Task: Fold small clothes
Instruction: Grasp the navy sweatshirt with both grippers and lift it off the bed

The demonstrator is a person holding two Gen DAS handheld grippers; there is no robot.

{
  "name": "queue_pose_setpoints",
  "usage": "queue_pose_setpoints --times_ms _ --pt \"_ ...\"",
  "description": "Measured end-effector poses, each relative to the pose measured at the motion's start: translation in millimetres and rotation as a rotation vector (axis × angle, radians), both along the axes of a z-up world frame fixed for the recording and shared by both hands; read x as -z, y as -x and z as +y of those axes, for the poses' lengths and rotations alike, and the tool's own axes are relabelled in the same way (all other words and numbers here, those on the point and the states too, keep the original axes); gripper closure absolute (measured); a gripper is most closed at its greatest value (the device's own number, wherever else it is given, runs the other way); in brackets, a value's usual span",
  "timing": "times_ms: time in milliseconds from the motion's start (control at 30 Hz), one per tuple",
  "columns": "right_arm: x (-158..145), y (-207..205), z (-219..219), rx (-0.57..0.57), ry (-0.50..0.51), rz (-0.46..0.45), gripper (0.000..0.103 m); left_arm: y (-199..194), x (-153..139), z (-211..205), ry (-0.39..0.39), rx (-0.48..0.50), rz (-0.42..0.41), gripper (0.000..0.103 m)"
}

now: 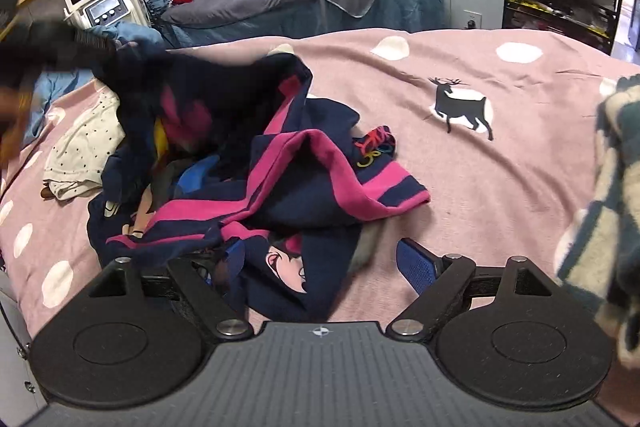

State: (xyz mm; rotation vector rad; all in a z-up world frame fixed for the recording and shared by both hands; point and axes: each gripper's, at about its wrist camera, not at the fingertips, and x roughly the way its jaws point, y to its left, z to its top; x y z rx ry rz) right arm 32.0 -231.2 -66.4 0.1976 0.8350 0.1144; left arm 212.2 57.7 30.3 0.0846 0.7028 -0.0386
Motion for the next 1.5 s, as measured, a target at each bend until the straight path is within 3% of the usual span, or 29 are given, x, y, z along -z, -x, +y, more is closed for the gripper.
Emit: queue_pose_setpoints --times_ms 100,133,167,200,233,267,300,367,567,767,800,867,900,933,967,1033,1100,1233,1333,1400,1467,1500 --pt "10.8 -11.4 -2.6 0.005 -0.033 0.038 0.000 -31.4 7.6 39.6 -0.078 -0.132 0.034 0.087" --pt "13.2 -13.4 -2.4 -0.001 -0.052 0.042 0.000 -36.8 15.3 49.5 -0.106 -0.166 0.066 0.077" --pt "15.2 -15.4 -1.4 -0.007 -0.062 0.045 0.000 -38.8 23.3 53.7 -0.138 -0.186 0.090 0.054" --pt "17.3 -17.7 0.1 -0.011 -0.060 0.050 0.000 -35.9 30.9 54.8 -0.176 -0.197 0.102 0.040" --pt "19.1 -19.8 2.5 -0.014 -0.051 0.053 0.009 -29.0 37.7 52.3 -0.211 -0.199 0.103 0.018" --pt "20.3 -20.5 4.1 -0.020 -0.045 0.044 0.035 -18.4 43.2 46.5 -0.234 -0.188 0.088 0.008" --pt "20.7 -20.8 5.5 -0.019 -0.037 0.033 0.045 -10.2 45.5 39.3 -0.239 -0.163 0.072 0.007" --pt "18.2 -20.1 7.4 -0.015 -0.007 -0.001 0.087 15.6 49.4 16.0 -0.214 -0.052 0.063 0.007" --pt "-16.8 -37.3 -6.4 -0.036 0.023 -0.105 0.094 86.2 86.9 -63.8 -0.086 0.227 0.186 0.002" --pt "-101.1 -51.8 -27.4 0.028 0.055 -0.338 0.094 121.2 126.9 -95.8 -0.147 0.308 0.261 0.002" --pt "-110.9 -45.9 -27.9 0.028 0.059 -0.367 0.094 124.4 132.2 -100.4 -0.177 0.312 0.238 0.002" --pt "-124.8 -33.8 -31.7 0.038 0.054 -0.415 0.094 125.7 137.5 -98.2 -0.167 0.330 0.215 0.026" --pt "-129.1 -31.1 -34.3 0.038 0.062 -0.423 0.094 118.6 134.5 -92.4 -0.090 0.346 0.257 0.053" --pt "-132.4 -31.7 -37.2 0.034 0.079 -0.419 0.094 115.1 134.2 -87.9 -0.013 0.342 0.284 0.070" --pt "-133.3 -34.7 -41.0 0.037 0.098 -0.417 0.094 112.9 132.9 -85.1 0.018 0.329 0.296 0.072" --pt "-126.8 -45.5 -50.4 0.034 0.114 -0.391 0.094 116.1 127.8 -85.3 -0.017 0.353 0.288 0.090" --pt "-127.0 -53.3 -58.5 0.048 0.084 -0.382 0.095 126.1 117.3 -78.9 -0.008 0.381 0.277 0.093" --pt "-142.9 -36.0 -54.9 0.055 0.078 -0.422 0.094 158.7 111.3 -53.7 0.054 0.428 0.336 0.093" --pt "-119.6 -23.2 -51.0 0.019 0.053 -0.292 0.090 203.0 120.0 -49.8 0.033 0.471 0.384 0.093" --pt "-90.1 -10.9 -49.5 0.052 0.050 -0.210 0.066 222.2 123.8 -51.6 0.019 0.482 0.393 0.093" --pt "-62.1 0.0 -42.9 0.041 0.040 -0.125 0.020 235.4 117.9 -58.1 0.038 0.525 0.395 0.093" --pt "-49.2 8.6 -39.5 0.030 0.000 -0.095 0.012 240.1 112.4 -62.9 0.037 0.545 0.391 0.093"
